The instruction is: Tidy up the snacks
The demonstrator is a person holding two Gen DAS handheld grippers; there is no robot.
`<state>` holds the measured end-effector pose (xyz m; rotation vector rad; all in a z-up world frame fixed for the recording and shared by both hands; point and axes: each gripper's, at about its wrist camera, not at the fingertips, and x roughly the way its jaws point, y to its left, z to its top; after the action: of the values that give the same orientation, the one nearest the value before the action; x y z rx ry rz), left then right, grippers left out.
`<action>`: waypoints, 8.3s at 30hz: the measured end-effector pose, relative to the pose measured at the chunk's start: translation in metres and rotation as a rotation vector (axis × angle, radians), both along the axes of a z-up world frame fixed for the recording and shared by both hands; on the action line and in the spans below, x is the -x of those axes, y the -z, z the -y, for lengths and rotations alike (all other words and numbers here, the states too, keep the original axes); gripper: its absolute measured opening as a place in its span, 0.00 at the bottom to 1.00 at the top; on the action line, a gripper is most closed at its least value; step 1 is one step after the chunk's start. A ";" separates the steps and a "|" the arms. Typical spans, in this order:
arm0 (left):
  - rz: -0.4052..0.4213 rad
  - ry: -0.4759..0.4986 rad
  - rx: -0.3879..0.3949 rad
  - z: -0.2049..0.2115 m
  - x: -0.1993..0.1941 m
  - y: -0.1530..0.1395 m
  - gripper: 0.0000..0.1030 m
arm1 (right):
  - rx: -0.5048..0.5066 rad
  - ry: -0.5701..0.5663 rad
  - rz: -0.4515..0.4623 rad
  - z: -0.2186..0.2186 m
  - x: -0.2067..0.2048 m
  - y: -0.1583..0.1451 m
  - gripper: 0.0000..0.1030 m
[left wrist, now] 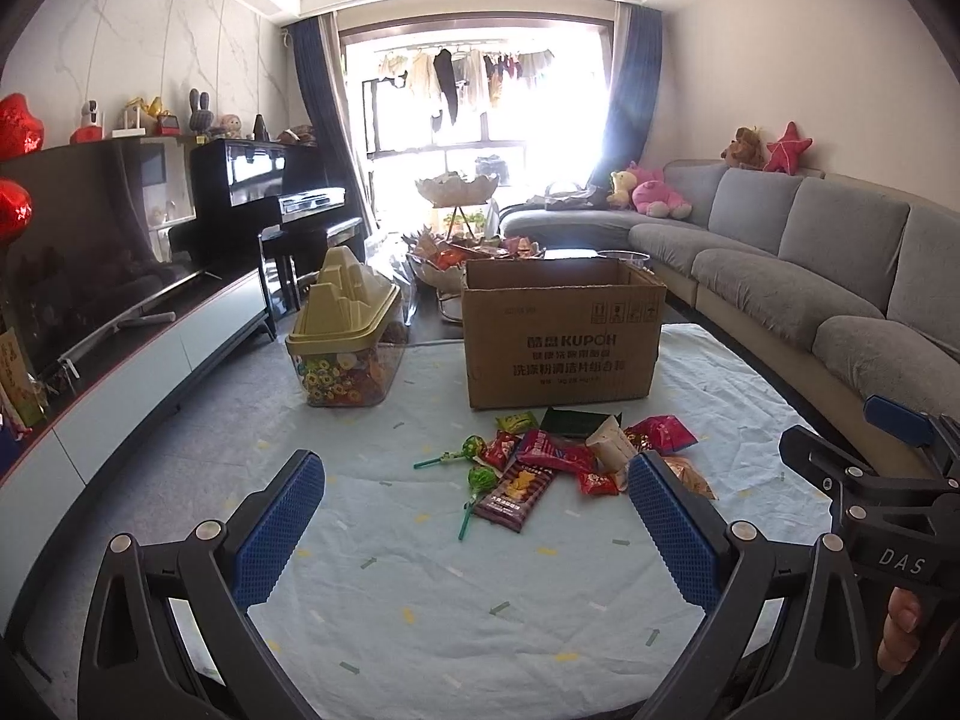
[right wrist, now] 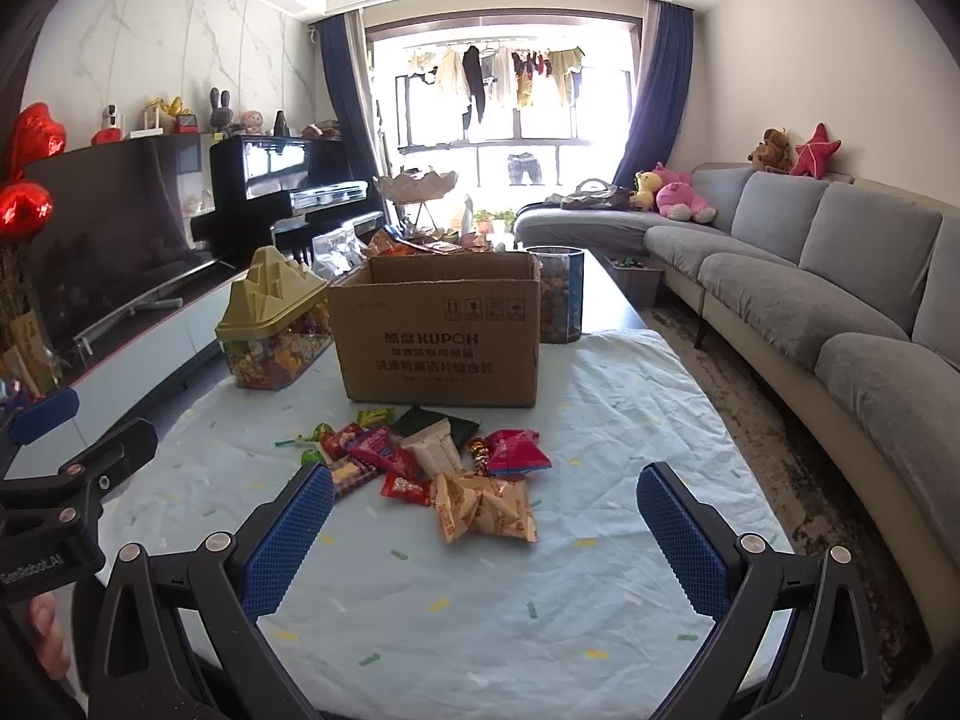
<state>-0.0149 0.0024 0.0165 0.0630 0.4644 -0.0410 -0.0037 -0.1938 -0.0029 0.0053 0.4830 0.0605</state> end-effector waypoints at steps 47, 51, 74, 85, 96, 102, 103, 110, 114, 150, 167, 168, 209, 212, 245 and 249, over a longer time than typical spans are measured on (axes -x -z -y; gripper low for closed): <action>0.010 0.006 0.020 -0.005 0.000 -0.004 1.00 | 0.008 -0.013 -0.019 -0.006 -0.005 0.002 1.00; 0.003 0.003 0.022 -0.008 -0.002 -0.001 1.00 | 0.009 -0.013 -0.025 -0.006 -0.007 0.003 1.00; -0.076 -0.015 0.027 -0.016 -0.036 0.037 0.98 | -0.005 -0.020 -0.164 -0.013 -0.041 0.039 1.00; -0.144 0.066 0.025 -0.003 -0.074 0.067 0.83 | -0.045 -0.009 -0.253 -0.010 -0.077 0.066 1.00; -0.255 0.228 0.106 0.020 -0.120 0.095 0.63 | -0.066 -0.009 -0.292 0.002 -0.109 0.089 0.93; -0.355 0.275 0.195 0.031 -0.146 0.113 0.54 | -0.103 -0.009 -0.328 0.009 -0.126 0.103 0.85; -0.370 0.282 0.207 0.033 -0.149 0.116 0.52 | -0.107 -0.010 -0.335 0.010 -0.128 0.105 0.83; -0.450 0.316 0.267 0.039 -0.167 0.134 0.41 | -0.136 -0.029 -0.371 0.016 -0.139 0.118 0.75; -0.478 0.320 0.267 0.043 -0.175 0.140 0.36 | -0.139 -0.047 -0.377 0.017 -0.144 0.123 0.75; -0.338 0.272 0.210 0.044 -0.136 0.089 0.13 | -0.114 -0.121 -0.283 0.004 -0.116 0.082 0.46; -0.133 0.259 0.120 0.040 -0.168 0.008 0.13 | -0.161 -0.143 -0.110 0.003 -0.149 0.009 0.46; -0.127 0.258 0.118 0.040 -0.172 0.004 0.13 | -0.161 -0.142 -0.104 0.003 -0.154 0.004 0.46; -0.074 0.104 -0.038 0.038 -0.303 -0.024 0.67 | -0.031 -0.047 -0.084 -0.002 -0.291 -0.037 0.71; -0.082 0.097 -0.040 0.035 -0.289 -0.025 0.69 | -0.027 -0.050 -0.075 -0.004 -0.275 -0.038 0.71; 0.000 0.055 -0.069 0.000 -0.130 -0.039 0.86 | -0.046 -0.147 -0.040 -0.029 -0.140 -0.034 0.83; -0.042 0.052 -0.063 -0.003 -0.125 -0.021 0.86 | -0.042 -0.153 -0.082 -0.031 -0.134 -0.016 0.83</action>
<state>0.1105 0.0053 0.0372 0.1358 0.5059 -0.0785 0.1303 -0.1624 0.0132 0.0125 0.5640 0.2207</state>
